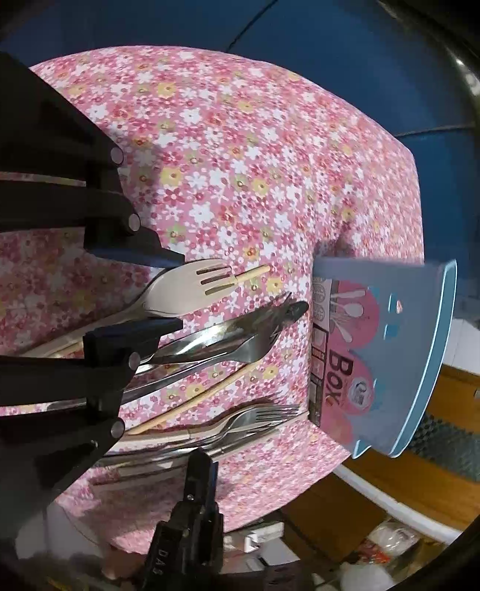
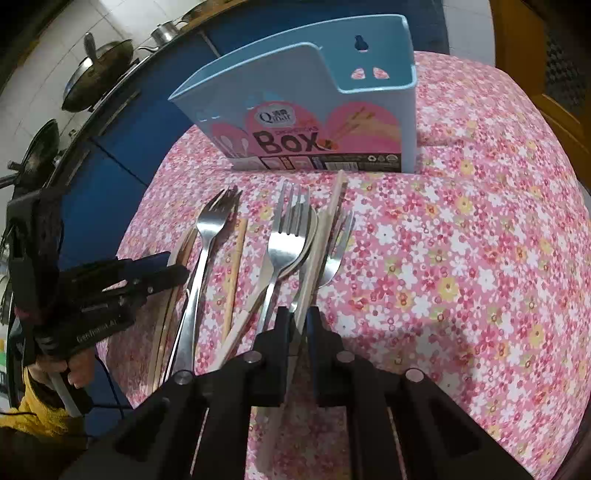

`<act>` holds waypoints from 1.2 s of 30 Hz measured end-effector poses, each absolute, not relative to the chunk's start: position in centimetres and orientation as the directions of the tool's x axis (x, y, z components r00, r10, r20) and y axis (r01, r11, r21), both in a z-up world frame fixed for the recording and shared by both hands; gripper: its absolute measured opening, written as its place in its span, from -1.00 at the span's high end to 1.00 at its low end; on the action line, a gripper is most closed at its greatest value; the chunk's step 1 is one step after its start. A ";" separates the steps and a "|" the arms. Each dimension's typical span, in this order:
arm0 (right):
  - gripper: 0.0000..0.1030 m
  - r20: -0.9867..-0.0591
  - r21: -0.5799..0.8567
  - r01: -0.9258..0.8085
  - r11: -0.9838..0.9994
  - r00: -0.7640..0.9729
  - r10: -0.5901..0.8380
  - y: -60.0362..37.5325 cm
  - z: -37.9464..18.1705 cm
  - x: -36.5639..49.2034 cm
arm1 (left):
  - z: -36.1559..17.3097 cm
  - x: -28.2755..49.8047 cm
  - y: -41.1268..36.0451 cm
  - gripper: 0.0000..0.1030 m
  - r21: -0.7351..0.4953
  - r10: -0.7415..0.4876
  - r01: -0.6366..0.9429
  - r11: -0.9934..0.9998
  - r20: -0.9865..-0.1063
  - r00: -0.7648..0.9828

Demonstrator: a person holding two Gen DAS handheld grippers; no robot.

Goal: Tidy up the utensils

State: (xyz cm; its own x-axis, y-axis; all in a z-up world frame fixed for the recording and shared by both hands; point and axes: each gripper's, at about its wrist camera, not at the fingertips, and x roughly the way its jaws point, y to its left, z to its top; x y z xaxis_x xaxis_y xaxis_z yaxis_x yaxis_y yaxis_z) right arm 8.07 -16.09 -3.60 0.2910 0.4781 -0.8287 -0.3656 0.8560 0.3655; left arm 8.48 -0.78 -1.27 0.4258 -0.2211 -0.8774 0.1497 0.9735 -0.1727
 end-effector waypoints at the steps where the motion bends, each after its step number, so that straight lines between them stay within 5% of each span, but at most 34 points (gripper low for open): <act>1: 0.81 -0.829 0.364 -0.367 0.856 0.291 0.477 -16.2 -3.5 8.0 | -1.2 8.4 -0.4 0.48 -0.185 -0.229 0.143 0.972 -0.876 0.425; 21: 0.86 -0.877 0.228 -0.199 0.953 0.384 0.290 -17.7 -2.3 6.3 | -1.5 9.3 2.4 0.49 -0.093 -0.201 0.283 0.955 -0.902 0.382; 30: 0.84 -0.928 0.136 -0.230 0.964 0.312 0.205 -16.6 -3.1 7.3 | -1.3 7.7 1.4 0.13 -0.067 -0.177 0.323 0.944 -0.930 0.323; 33: 0.78 -0.936 0.113 -0.262 0.958 0.296 0.191 -16.1 -3.0 7.7 | -1.3 7.1 1.6 0.13 -0.086 -0.187 0.304 0.949 -0.928 0.321; 36: 0.68 -0.936 0.133 -0.269 0.954 0.282 0.210 -15.8 -3.1 8.1 | -1.3 7.3 1.4 0.34 -0.107 -0.205 0.300 0.948 -0.925 0.319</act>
